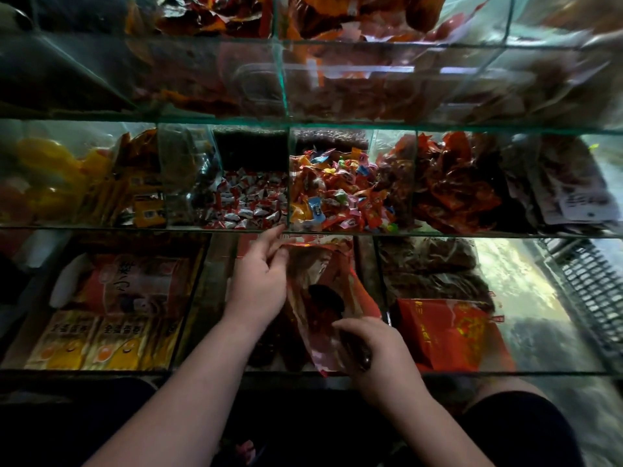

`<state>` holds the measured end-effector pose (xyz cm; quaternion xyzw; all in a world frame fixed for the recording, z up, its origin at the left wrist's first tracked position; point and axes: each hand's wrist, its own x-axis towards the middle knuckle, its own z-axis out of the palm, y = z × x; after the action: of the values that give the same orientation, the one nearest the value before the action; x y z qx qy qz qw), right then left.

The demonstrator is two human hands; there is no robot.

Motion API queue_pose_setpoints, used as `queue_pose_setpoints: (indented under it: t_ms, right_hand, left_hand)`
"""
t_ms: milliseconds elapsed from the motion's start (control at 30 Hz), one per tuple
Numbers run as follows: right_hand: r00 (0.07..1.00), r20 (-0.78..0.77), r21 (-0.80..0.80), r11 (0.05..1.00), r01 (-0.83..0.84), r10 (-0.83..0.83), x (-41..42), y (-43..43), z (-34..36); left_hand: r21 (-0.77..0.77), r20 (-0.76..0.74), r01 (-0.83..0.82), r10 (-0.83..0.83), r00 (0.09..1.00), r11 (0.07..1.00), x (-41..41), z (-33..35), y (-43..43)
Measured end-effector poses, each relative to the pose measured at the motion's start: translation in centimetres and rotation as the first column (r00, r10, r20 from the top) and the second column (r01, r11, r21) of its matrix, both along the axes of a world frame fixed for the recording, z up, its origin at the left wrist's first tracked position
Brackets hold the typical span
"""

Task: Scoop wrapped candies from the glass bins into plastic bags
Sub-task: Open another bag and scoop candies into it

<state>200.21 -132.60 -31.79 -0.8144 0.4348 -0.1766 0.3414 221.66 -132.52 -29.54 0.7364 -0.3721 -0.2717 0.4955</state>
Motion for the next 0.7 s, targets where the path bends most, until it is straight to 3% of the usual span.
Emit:
queue_pose_setpoints:
  t_ms: [133,200,367,500,567,700]
  right_hand:
    - [0.999,-0.026,0.029,0.999,0.043,-0.042,0.1,0.1,-1.1]
    - [0.999,-0.039,0.049,0.998,0.039,-0.038,0.1,0.0,-1.5]
    - [0.998,0.001,0.149,0.987,0.061,-0.062,0.0,-1.0,-1.3]
    - [0.991,0.060,0.267,0.958,0.100,-0.120,0.5,-1.7,-0.3]
    - [0.990,0.081,0.294,0.952,0.086,-0.114,1.2,-1.6,-0.1]
    - [0.977,0.127,0.462,0.882,0.093,-0.170,3.1,-1.2,-0.7]
  left_hand:
    - [0.398,0.038,0.057,-0.078,0.996,0.916,-3.4,-2.6,1.9]
    - [0.476,0.005,0.098,-0.114,0.993,0.874,-5.6,-4.3,3.1]
    - [0.419,-0.075,0.117,-0.095,0.993,0.901,-7.9,-6.1,3.1]
    - [0.294,-0.309,0.208,-0.113,0.944,0.933,-8.0,-5.7,2.5]
    - [0.209,-0.382,0.166,-0.076,0.921,0.964,-7.6,-5.7,3.1]
    - [0.278,-0.246,0.023,0.049,0.968,0.960,-5.8,-5.9,4.2]
